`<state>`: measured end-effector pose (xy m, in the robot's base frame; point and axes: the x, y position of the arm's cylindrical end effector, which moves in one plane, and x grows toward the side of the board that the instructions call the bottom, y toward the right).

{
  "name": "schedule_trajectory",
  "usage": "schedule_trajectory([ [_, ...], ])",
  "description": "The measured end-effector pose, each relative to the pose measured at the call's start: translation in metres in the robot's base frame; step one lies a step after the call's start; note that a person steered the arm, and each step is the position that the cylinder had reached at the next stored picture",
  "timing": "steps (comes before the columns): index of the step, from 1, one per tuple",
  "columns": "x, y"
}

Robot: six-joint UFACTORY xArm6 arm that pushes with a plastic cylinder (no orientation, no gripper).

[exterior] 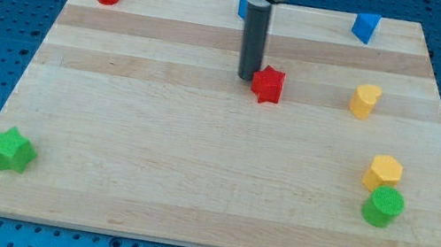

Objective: Slide the red star to yellow hexagon

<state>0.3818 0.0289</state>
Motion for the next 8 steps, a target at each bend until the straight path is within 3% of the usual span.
schedule_trajectory([
  [1,0.035,0.028],
  [3,0.044,-0.017],
  [4,0.060,-0.008],
  [6,0.055,0.069],
  [8,0.047,0.036],
])
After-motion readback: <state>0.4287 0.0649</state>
